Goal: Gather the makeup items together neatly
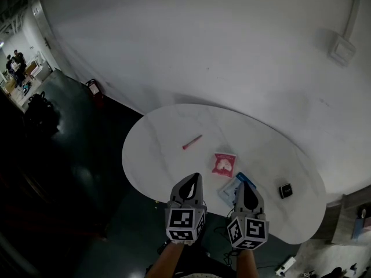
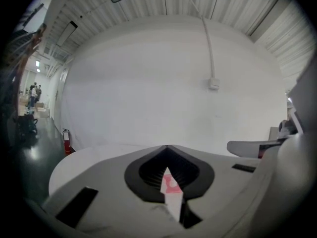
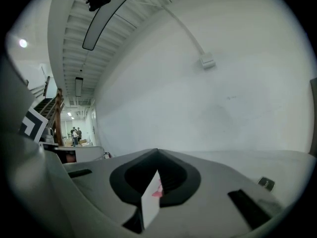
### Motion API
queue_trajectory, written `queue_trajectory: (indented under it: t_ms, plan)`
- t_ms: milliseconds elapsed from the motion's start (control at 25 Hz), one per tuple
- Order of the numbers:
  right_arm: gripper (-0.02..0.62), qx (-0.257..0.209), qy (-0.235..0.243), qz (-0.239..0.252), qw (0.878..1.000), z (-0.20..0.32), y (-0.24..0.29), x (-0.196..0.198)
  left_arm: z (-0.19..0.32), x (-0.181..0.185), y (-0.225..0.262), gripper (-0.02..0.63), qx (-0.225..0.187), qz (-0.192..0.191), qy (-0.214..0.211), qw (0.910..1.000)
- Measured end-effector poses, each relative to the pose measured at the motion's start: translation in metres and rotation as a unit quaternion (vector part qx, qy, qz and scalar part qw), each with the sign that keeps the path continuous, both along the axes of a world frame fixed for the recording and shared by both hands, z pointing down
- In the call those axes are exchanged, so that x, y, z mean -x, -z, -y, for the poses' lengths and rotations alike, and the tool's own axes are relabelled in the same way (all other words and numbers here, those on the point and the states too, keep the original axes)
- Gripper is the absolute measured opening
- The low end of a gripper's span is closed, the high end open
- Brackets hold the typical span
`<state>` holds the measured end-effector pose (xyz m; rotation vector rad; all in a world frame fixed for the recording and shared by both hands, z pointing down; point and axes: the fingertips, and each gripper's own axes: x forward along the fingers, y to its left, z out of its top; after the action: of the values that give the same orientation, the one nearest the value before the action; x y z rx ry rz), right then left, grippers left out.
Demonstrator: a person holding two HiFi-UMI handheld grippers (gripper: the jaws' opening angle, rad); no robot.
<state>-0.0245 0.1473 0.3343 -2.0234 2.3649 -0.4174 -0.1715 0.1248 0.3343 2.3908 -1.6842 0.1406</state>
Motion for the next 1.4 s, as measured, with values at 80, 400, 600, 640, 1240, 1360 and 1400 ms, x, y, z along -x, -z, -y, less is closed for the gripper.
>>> queue_trajectory:
  t_ms: [80, 400, 600, 640, 1240, 1360, 1400]
  plan:
    - [0.002, 0.005, 0.000, -0.002, 1.000, 0.013, -0.002, 0.002, 0.014, 0.003, -0.002, 0.032, 0.003, -0.003, -0.001, 1.0000]
    - [0.003, 0.025, -0.004, -0.009, 1.000, 0.068, -0.010, 0.008, 0.076, 0.012, -0.012, 0.032, 0.020, -0.012, -0.005, 0.9997]
    - [0.002, 0.041, -0.007, -0.010, 0.999, 0.103, -0.021, 0.010, 0.113, 0.015, -0.021, 0.032, 0.032, -0.010, -0.004, 0.9994]
    - [0.002, 0.044, -0.007, -0.010, 0.999, 0.110, -0.023, 0.011, 0.119, 0.015, -0.023, 0.032, 0.034, -0.008, -0.005, 0.9994]
    - [0.002, 0.067, -0.013, -0.005, 0.998, 0.180, -0.040, 0.019, 0.185, 0.025, -0.054, 0.034, 0.061, 0.030, -0.025, 0.9974]
    - [0.003, 0.072, -0.013, -0.004, 0.997, 0.190, -0.043, 0.023, 0.192, 0.029, -0.064, 0.035, 0.075, 0.047, -0.031, 0.9956]
    - [0.002, 0.073, -0.012, -0.005, 0.997, 0.193, -0.044, 0.025, 0.195, 0.030, -0.067, 0.037, 0.079, 0.051, -0.034, 0.9950]
